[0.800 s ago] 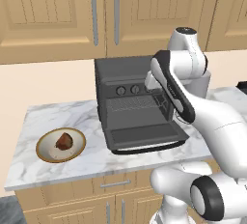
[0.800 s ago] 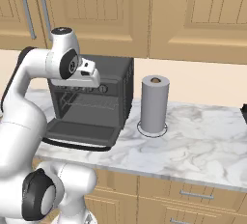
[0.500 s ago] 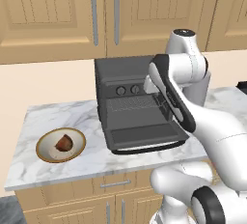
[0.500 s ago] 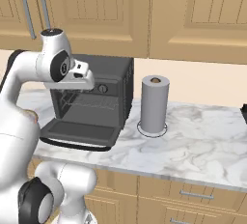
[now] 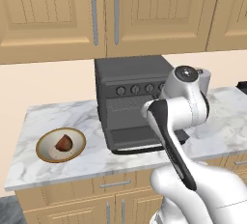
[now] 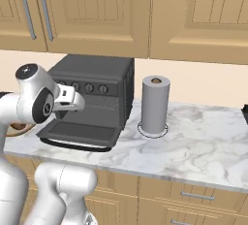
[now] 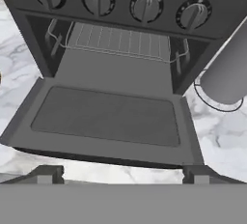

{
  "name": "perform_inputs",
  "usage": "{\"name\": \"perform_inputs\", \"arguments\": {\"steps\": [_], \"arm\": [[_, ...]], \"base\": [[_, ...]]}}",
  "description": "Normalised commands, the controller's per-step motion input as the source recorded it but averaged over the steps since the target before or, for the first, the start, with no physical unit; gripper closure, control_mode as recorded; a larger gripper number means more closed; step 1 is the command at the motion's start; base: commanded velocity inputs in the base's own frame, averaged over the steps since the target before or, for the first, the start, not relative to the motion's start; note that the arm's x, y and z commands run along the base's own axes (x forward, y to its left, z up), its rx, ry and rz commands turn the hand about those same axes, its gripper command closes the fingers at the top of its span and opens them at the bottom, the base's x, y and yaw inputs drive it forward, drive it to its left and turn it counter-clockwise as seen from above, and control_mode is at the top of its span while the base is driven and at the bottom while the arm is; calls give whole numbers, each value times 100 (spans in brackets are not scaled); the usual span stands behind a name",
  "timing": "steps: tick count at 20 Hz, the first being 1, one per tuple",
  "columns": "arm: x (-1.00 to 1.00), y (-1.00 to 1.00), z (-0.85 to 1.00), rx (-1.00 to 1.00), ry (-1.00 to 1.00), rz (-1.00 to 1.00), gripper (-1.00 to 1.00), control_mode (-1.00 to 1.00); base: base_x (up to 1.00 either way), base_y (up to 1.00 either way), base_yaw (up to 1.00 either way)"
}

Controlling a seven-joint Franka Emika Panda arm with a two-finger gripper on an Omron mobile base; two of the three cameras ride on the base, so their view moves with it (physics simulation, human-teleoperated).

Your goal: Pick up the heated bread from the toaster oven and place it in the bowl. Then move the bread bowl to the dining counter.

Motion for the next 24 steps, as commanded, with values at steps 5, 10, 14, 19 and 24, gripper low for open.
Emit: {"name": "perform_inputs", "arguments": {"steps": [5,10,14,19,24], "arm": [[21,0,-7,0,-23,-2,-100,-100],[34,0,0,5,-20,-2,-100,-100],[36,0,0,5,-15,0,-100,-100],[46,0,-3,5,-7,0,-100,-100],[45,0,-18,1,0,0,-100,-100]], "base": [[0,0,0],[0,0,0],[0,0,0],[0,0,0],[0,0,0]]}}
